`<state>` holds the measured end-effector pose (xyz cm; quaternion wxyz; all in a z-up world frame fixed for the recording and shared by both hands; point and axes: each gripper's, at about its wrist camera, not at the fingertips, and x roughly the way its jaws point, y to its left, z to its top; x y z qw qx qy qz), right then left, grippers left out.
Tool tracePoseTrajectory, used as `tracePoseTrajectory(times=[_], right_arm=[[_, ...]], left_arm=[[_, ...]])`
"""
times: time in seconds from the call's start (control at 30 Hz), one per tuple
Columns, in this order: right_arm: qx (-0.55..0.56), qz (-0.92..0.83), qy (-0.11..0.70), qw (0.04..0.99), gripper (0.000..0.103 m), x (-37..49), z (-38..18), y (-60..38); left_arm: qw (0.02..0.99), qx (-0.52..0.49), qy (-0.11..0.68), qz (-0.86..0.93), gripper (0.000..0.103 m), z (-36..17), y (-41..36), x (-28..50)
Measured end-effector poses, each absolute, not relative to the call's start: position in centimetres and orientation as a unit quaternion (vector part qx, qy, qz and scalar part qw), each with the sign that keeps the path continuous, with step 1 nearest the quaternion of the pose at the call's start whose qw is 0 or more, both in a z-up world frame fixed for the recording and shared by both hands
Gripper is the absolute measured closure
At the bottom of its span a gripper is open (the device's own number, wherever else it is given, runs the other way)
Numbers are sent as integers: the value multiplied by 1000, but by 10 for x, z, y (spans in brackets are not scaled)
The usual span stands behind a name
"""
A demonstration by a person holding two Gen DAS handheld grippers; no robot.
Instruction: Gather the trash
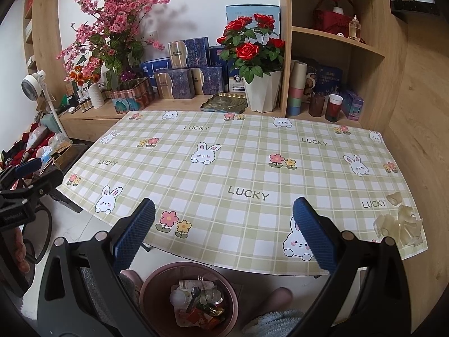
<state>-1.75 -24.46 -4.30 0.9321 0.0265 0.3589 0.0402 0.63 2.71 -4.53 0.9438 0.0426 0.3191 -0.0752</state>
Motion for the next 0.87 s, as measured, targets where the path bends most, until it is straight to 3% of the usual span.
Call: tracePoseTrajectory(times=[0.87], right_arm=[[18,33,363,931,6,-16,-43,-246]], left_arm=[[947,88,303,-66,6,-43,12,1]])
